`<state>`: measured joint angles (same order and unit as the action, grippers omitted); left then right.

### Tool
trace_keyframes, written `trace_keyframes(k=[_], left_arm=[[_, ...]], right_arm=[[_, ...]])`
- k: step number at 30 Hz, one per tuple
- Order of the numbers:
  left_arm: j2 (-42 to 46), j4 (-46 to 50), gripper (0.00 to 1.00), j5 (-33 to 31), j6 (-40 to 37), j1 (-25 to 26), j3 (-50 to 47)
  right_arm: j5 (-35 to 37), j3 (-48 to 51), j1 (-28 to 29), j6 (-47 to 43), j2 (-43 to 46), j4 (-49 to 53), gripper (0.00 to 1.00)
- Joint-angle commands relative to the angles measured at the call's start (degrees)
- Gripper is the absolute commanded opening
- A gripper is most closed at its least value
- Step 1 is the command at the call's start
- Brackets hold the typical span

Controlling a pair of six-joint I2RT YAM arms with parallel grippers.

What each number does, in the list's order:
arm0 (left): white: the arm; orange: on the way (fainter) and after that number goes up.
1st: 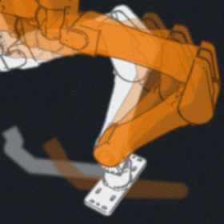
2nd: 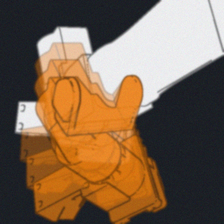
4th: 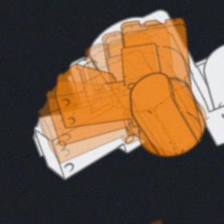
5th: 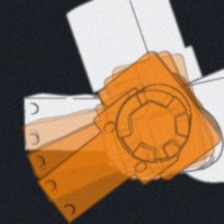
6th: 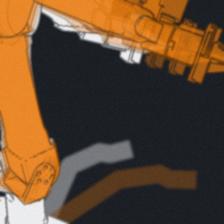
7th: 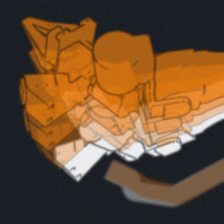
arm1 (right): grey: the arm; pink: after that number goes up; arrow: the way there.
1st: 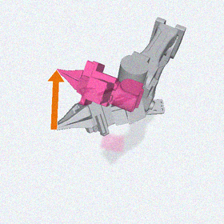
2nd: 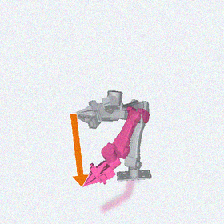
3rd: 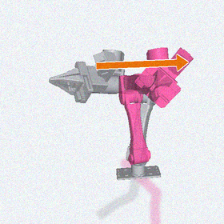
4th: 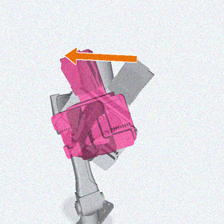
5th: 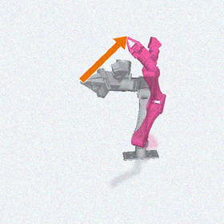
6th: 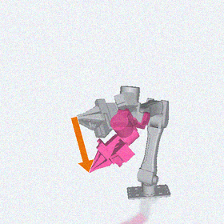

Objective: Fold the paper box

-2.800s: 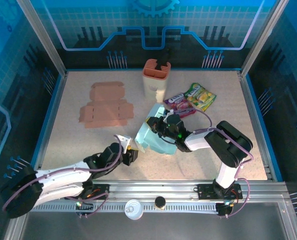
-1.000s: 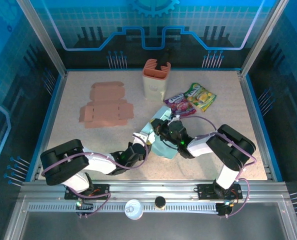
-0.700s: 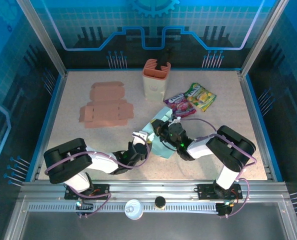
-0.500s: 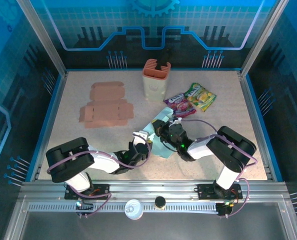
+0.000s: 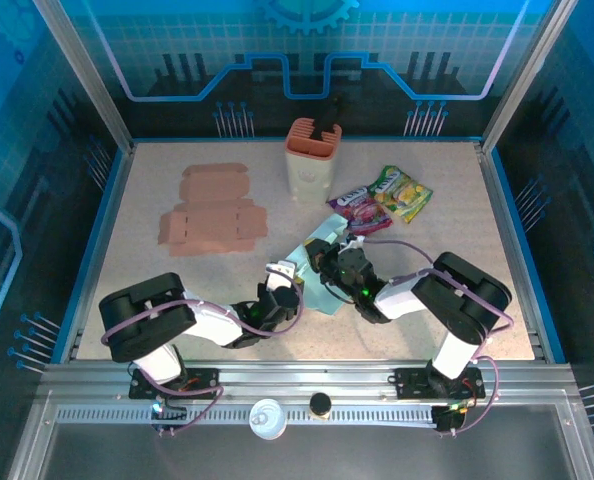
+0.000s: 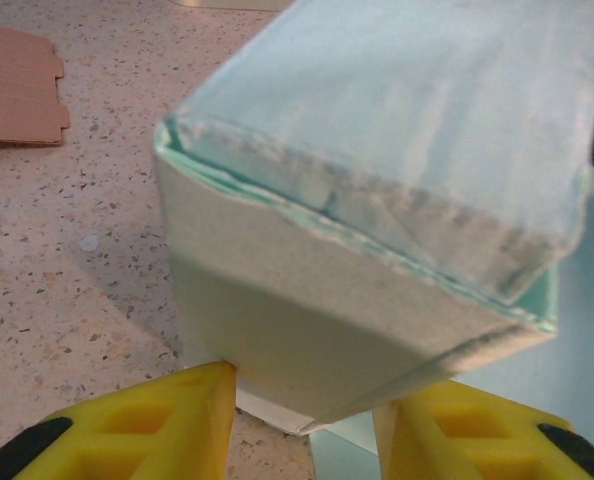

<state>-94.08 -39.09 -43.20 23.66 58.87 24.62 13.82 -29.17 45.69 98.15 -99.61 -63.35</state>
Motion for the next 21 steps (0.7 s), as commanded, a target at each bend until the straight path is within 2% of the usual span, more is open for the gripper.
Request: trace_keyframes(k=[1, 10, 15, 18, 21], left_arm=[[-0.6, -4.9, 0.38, -3.0, -0.2, -0.2, 2.2], [-1.2, -5.1, 0.29, -3.7, 0.8, -1.0, 2.5], [-1.3, -4.6, 0.19, -3.6, 1.2, -1.0, 3.2], [-0.6, -3.9, 0.09, -4.0, 2.6, -1.0, 3.0], [1.1, -1.8, 0.03, -3.5, 4.6, -1.5, 2.6]], right_arm=[[-3.8, 0.3, 2.0, 1.8, -3.3, 1.2, 0.00], [-3.6, -0.1, 2.2, 1.9, -3.9, 1.5, 0.00], [-3.8, -0.2, 2.4, 2.2, -4.4, 0.9, 0.00], [-3.8, -0.2, 2.6, 1.9, -3.9, 1.0, 0.11], [-3.9, 0.0, 2.6, 0.9, -2.4, 1.4, 0.27]])
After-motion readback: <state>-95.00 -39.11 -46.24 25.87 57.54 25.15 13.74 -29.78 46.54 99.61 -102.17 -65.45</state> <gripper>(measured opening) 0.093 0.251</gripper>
